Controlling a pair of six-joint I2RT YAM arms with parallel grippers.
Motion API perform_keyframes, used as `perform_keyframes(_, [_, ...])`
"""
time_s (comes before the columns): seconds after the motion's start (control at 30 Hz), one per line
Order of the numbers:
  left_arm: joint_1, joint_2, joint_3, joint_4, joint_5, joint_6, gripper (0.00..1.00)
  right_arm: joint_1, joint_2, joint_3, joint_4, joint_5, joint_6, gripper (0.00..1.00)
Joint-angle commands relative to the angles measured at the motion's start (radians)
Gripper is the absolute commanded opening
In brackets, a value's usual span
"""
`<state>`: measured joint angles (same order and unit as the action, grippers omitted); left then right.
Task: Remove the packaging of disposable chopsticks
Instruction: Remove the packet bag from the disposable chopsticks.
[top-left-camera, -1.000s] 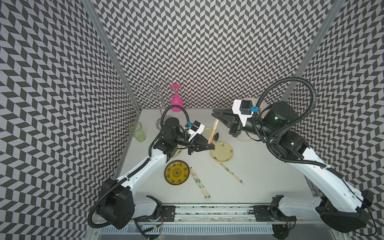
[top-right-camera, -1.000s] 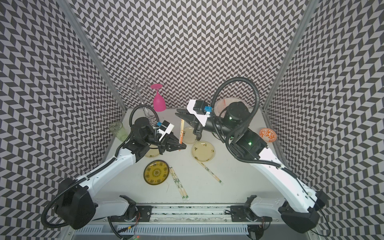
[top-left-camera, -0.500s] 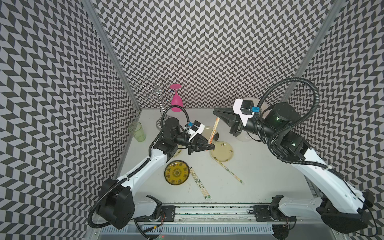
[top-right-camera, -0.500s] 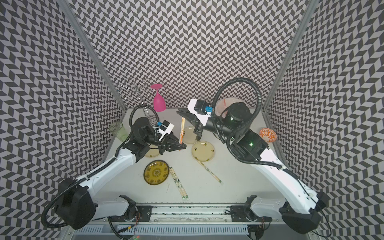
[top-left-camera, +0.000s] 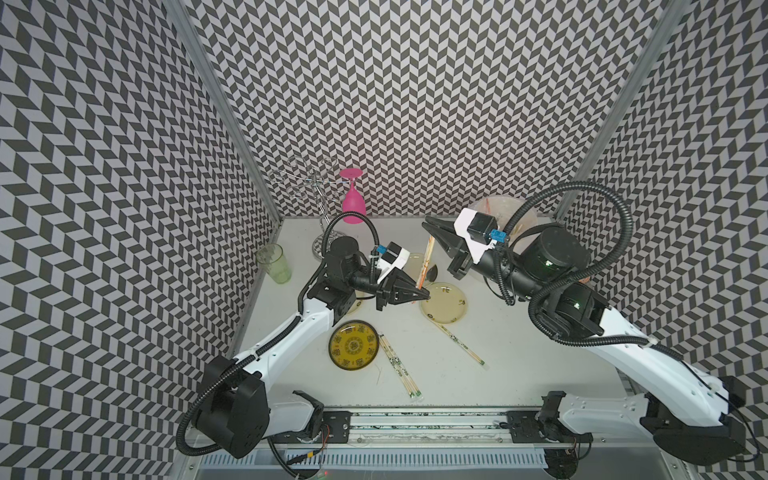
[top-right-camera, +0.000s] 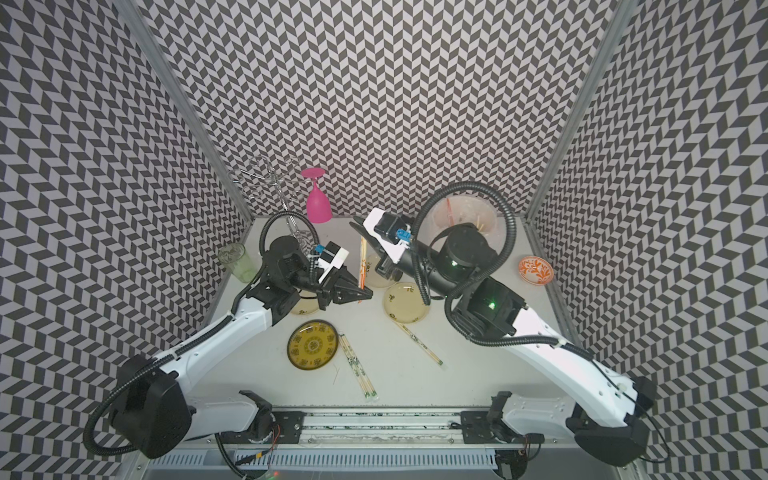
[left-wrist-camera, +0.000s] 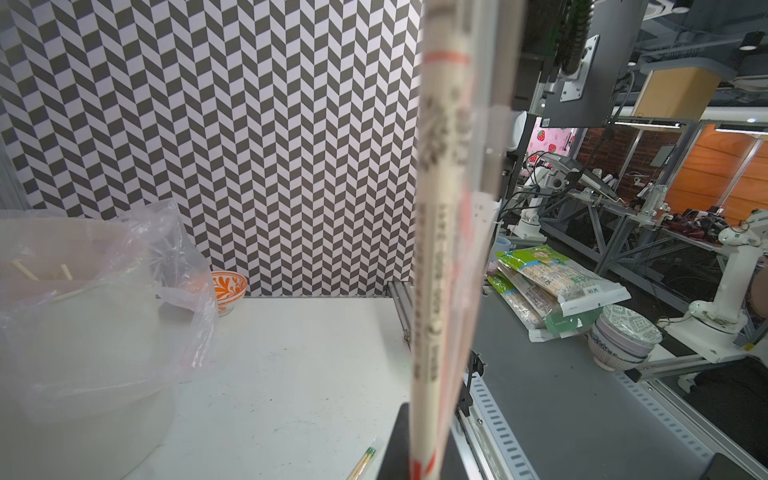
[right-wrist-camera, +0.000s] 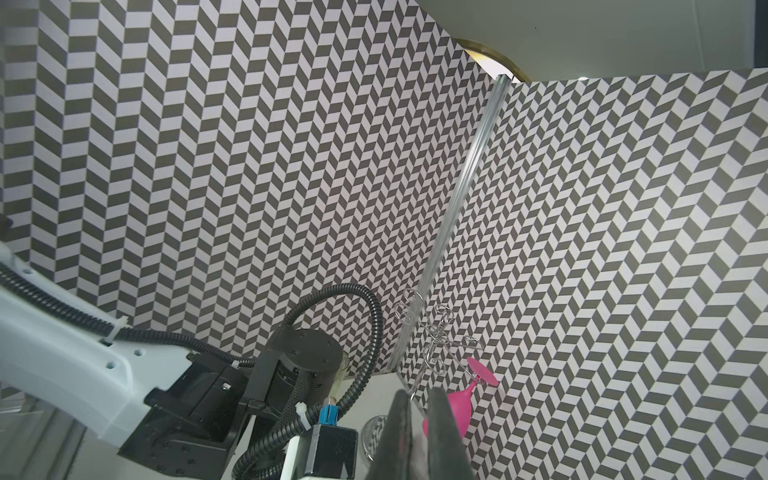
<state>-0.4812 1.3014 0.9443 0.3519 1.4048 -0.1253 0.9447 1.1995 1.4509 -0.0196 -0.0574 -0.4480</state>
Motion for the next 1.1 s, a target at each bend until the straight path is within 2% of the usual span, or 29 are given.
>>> perform_keyframes(0.0, [-0.001, -0.011, -0.002, 0.045, 0.017, -0.019, 0.00, 0.013, -0.002, -0.005, 0.038, 0.105, -0.077, 0.14])
perform_keyframes(0.03, [-0.001, -0.013, -0.004, 0.044, 0.018, -0.019, 0.00, 0.014, -0.002, -0.003, 0.045, 0.111, -0.074, 0.10])
perform_keyframes(0.07, [-0.001, -0.012, -0.004, 0.047, 0.017, -0.019, 0.00, 0.012, -0.004, -0.004, 0.059, 0.121, -0.071, 0.00])
perform_keyframes(0.33, [0.001, -0.020, -0.003, 0.053, -0.003, -0.023, 0.00, 0.014, -0.002, -0.003, 0.020, 0.095, -0.074, 0.00])
perform_keyframes(0.43, [0.011, -0.031, -0.028, 0.144, -0.056, -0.097, 0.00, 0.021, 0.018, -0.001, -0.050, 0.099, -0.003, 0.00])
perform_keyframes(0.5, [0.028, -0.035, -0.053, 0.255, -0.096, -0.184, 0.00, 0.064, 0.042, -0.032, -0.079, 0.181, 0.059, 0.00])
perform_keyframes(0.57, [0.046, -0.033, -0.073, 0.381, -0.107, -0.282, 0.00, 0.179, 0.062, -0.122, -0.046, 0.361, 0.052, 0.00])
perform_keyframes(0.63, [0.060, -0.030, -0.092, 0.497, -0.109, -0.383, 0.00, 0.310, 0.085, -0.270, 0.081, 0.616, -0.006, 0.00])
perform_keyframes(0.7, [0.061, -0.025, -0.103, 0.585, -0.101, -0.446, 0.00, 0.357, 0.089, -0.396, 0.222, 0.720, -0.021, 0.00])
perform_keyframes(0.77, [0.059, -0.027, -0.115, 0.636, -0.100, -0.482, 0.00, 0.356, 0.083, -0.453, 0.256, 0.720, 0.065, 0.00])
perform_keyframes(0.9, [0.063, -0.032, -0.154, 0.800, -0.112, -0.578, 0.00, 0.348, 0.083, -0.494, 0.240, 0.616, 0.258, 0.00])
perform_keyframes(0.97, [0.061, -0.024, -0.160, 0.877, -0.111, -0.633, 0.00, 0.351, 0.121, -0.500, 0.224, 0.608, 0.281, 0.00])
perform_keyframes(1.07, [0.056, -0.007, -0.169, 1.005, -0.103, -0.726, 0.00, 0.368, 0.185, -0.497, 0.239, 0.670, 0.231, 0.00])
